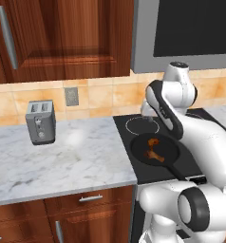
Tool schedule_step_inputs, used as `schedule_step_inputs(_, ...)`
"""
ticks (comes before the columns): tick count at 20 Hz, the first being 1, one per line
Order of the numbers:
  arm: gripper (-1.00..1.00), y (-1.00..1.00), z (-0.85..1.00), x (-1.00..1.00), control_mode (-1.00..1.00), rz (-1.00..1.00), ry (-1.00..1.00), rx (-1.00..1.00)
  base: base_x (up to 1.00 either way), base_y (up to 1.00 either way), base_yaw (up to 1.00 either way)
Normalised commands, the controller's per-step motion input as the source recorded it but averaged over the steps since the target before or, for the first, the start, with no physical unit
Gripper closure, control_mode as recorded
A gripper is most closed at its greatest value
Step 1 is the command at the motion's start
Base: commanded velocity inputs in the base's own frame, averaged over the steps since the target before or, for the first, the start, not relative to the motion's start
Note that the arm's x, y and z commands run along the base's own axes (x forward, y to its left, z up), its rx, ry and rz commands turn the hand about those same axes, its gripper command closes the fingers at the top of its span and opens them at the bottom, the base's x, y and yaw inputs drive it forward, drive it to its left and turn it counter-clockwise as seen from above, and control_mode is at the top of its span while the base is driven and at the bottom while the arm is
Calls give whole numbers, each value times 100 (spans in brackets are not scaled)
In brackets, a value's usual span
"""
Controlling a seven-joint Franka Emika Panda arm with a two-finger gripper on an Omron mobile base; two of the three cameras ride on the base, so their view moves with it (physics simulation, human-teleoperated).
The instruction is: Take the chicken drumsticks from the pan and place one on each plate on the dining counter.
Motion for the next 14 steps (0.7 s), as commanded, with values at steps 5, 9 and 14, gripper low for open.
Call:
schedule_step_inputs(5, -100, -11, -62, 30, -100, -23, 13, -1, 0, 0, 0)
schedule_step_inputs(9, -100, -16, -66, 32, -100, -23, 9, -3, 0, 0, 0)
schedule_step_inputs(14, -100, -32, -69, 35, -100, -16, 5, -3, 0, 0, 0)
